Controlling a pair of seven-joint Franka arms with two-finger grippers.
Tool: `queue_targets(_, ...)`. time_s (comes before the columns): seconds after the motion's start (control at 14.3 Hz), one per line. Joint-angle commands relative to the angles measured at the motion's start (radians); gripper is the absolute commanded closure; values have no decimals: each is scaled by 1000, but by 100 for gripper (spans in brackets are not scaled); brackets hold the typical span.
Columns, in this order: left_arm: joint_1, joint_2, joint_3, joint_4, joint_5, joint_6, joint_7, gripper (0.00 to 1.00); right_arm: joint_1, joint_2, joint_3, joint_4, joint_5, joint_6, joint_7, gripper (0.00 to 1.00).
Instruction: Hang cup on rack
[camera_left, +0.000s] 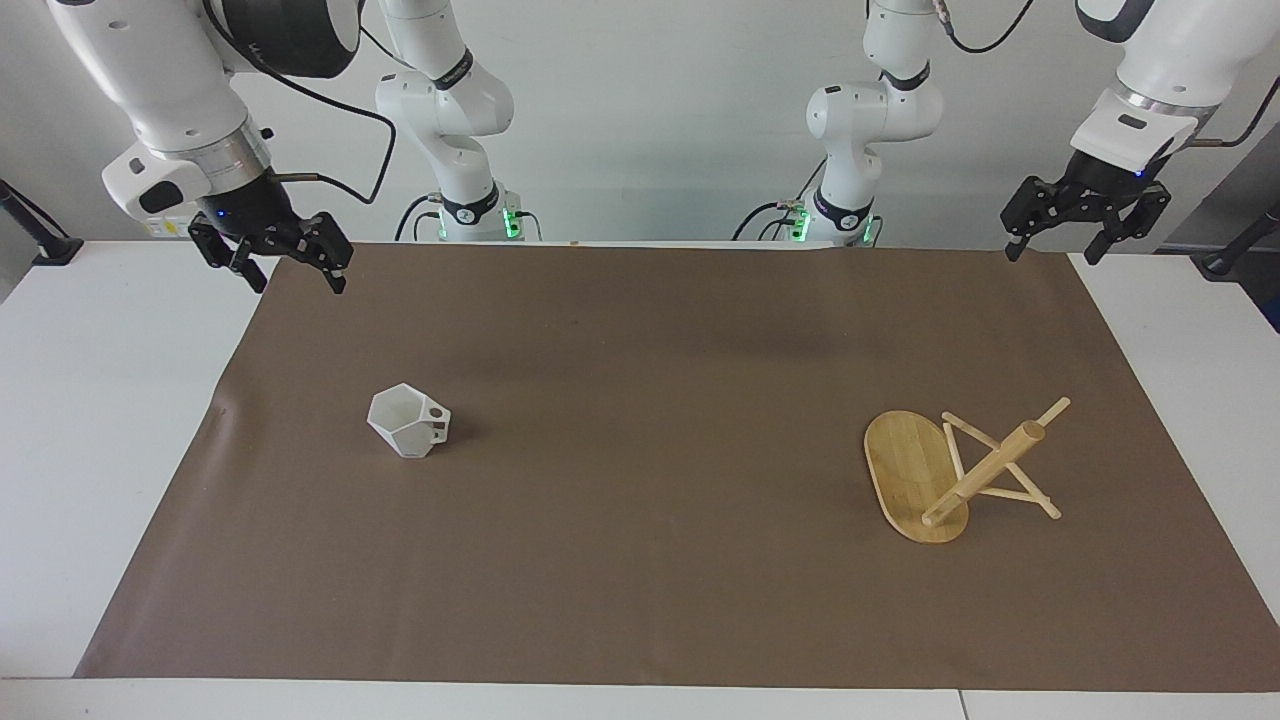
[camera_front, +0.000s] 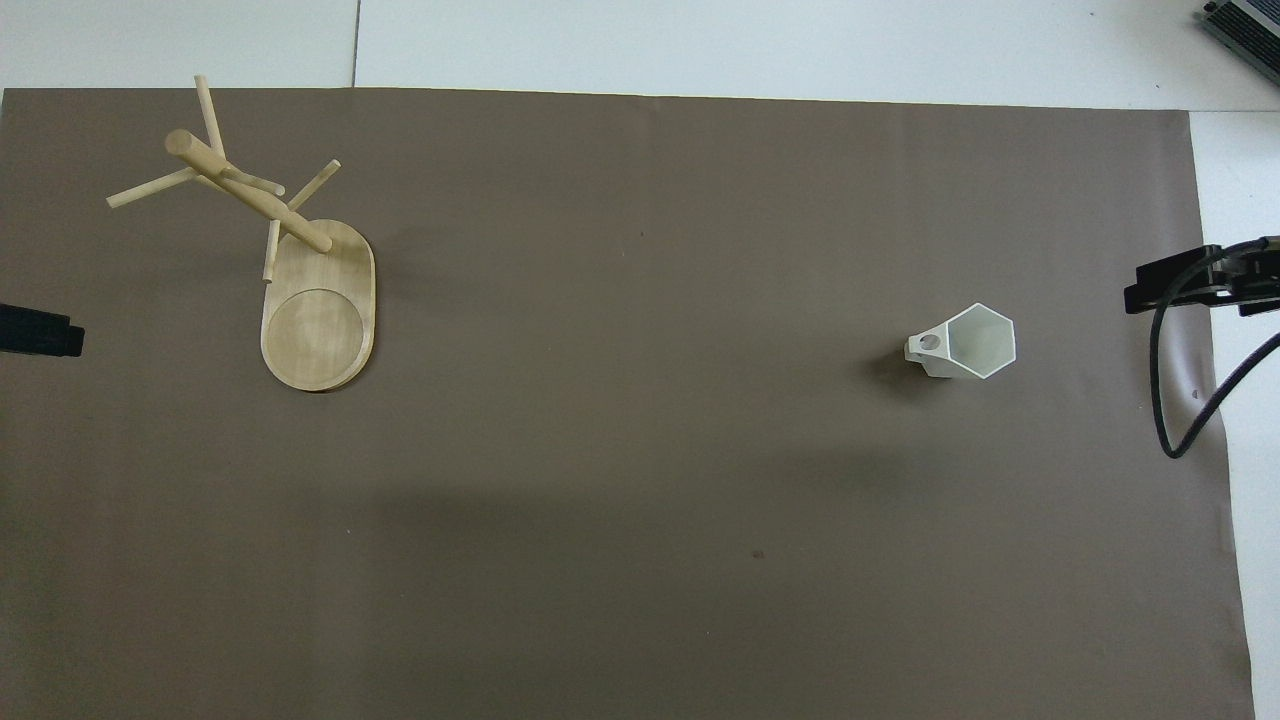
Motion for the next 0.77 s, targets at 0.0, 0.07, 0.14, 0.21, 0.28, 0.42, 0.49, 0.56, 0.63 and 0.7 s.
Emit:
queue_targets(0.0,7,-27,-4,-31,-6,4,-1,0,-10,-15,2,-14,1,-2,-20,0)
queue_targets(0.07,7,-27,-4,-31,-6,4,-1,0,-10,-15,2,-14,1,-2,-20,0)
queue_targets(0.14,7,-27,-4,-31,-6,5,-1,0,-10,-15,2,-14,1,-2,-20,0)
queue_targets(0.21,7,-27,-4,-31,-6,5,-1,0,-10,-15,2,-14,1,-3,-20,0)
queue_targets(0.28,7,-27,-4,-31,-6,5,-1,0,-10,-15,2,-14,1,-3,-20,0)
queue_targets(0.42,7,-27,-4,-31,-6,4,-1,0,-9,-17,2,-14,-1,-9,-20,0)
queue_targets(0.49,7,-27,-4,-31,-6,5,-1,0,-9,-20,4,-16,1,-12,-20,0)
queue_targets(0.56,7,-27,-4,-31,-6,5,-1,0,-9,-20,2,-16,1,-12,-20,0)
queue_targets(0.63,7,-27,-4,-31,-6,5,-3,0,-9,-20,2,-16,1,-12,-20,0)
queue_targets(0.7,7,-27,-4,-31,-6,5,-1,0,-9,-20,2,-16,1,-11,-20,0)
